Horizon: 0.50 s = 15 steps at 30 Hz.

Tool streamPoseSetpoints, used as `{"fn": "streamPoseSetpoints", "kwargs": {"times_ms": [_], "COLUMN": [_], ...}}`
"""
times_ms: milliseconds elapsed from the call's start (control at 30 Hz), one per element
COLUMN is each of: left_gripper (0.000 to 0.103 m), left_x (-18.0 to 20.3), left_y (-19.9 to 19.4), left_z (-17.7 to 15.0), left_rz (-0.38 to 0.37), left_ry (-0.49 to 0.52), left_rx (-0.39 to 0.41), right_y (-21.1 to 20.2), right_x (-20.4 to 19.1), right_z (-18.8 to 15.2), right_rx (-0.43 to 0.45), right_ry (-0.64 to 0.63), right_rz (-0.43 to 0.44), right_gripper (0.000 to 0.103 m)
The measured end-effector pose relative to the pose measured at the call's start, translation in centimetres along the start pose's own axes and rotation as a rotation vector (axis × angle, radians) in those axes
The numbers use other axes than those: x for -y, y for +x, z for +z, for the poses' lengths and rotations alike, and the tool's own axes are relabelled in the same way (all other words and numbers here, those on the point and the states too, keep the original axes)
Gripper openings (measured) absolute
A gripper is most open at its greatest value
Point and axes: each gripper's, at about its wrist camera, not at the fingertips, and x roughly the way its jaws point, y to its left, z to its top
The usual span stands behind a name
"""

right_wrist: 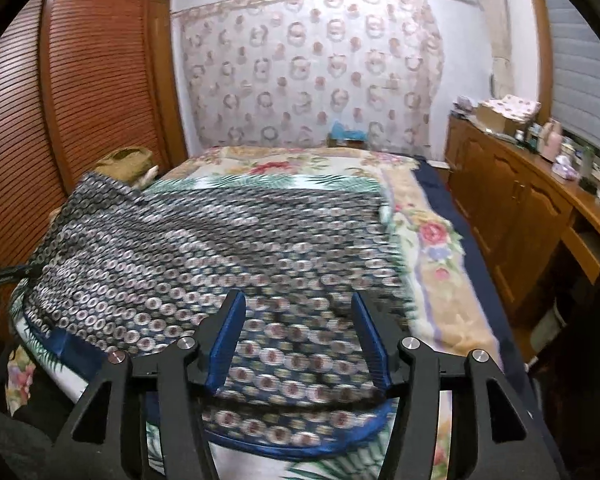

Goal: Fold small clothes

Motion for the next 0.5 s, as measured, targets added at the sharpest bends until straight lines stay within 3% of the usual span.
{"fn": "streamPoseSetpoints", "kwargs": {"times_ms": [100,167,400,433,467,500], "left_gripper": [0.045,0.04,0.04,0.032,0.012,0.008], "left_x": [-0.1,0.0,-0.1,-0.1,0.1,0.2], "left_y": [0.1,0.2,0.7,0.7,0.8,0.9], "left_z": [0.1,0.1,0.0,0.0,0.0,0.0], "left_rz": [-0.043,-0.042,-0.032,-0.031,-0.042,-0.05], "left_ry": [-0.019,-0.015,-0.01,-0.006,0.0,0.002], "left_rx": [-0.009,-0.017,-0.029,-0.028,-0.032,-0.035], "right_y": [1.4,2.5,6.1,6.5,6.9,7.3], "right_x": [-1.6,-2.5,-4.4,-4.6,-4.8,-4.9], "right_z": [-0.6,-0.9,-1.5,-1.5,-1.6,-1.7], "right_rx": [-0.017,-0.034,-0.102,-0.109,-0.118,-0.129], "right_ry": [-0.005,-0.013,-0.058,-0.067,-0.077,-0.083], "right_rz": [0.022,0.038,0.059,0.055,0.052,0.047], "right_gripper": [0.057,0.057,0.057,0.057,0.057,0.057]}}
